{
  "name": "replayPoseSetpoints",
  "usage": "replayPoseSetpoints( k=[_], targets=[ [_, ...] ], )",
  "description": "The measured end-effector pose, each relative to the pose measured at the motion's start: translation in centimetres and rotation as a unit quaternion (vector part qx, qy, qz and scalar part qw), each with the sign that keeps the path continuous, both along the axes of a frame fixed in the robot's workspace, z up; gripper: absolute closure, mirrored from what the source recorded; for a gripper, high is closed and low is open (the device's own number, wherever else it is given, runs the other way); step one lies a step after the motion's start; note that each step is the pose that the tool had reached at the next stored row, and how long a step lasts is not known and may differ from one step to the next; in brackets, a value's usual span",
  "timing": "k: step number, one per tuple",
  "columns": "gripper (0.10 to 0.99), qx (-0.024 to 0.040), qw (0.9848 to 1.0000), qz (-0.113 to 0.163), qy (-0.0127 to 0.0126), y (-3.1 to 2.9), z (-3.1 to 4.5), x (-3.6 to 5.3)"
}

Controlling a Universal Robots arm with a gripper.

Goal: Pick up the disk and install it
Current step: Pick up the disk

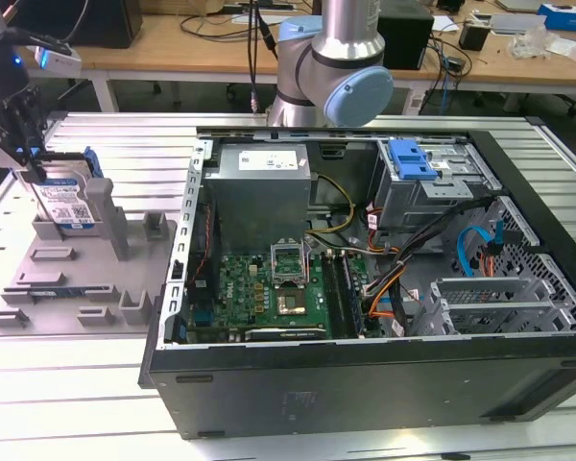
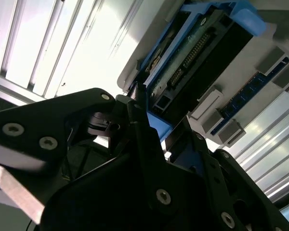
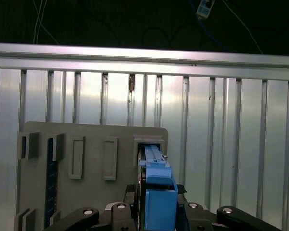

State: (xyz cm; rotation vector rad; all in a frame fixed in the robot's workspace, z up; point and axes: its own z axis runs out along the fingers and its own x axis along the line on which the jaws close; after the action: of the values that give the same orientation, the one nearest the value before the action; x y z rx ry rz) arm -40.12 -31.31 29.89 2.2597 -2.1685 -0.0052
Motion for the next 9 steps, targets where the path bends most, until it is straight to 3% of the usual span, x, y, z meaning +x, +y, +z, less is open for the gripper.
replayPoseSetpoints(
  k=[9],
  targets=[
    [0.714, 0.0002, 1.0000, 0.000, 0.0000, 0.00, 0.00, 0.00]
  ],
)
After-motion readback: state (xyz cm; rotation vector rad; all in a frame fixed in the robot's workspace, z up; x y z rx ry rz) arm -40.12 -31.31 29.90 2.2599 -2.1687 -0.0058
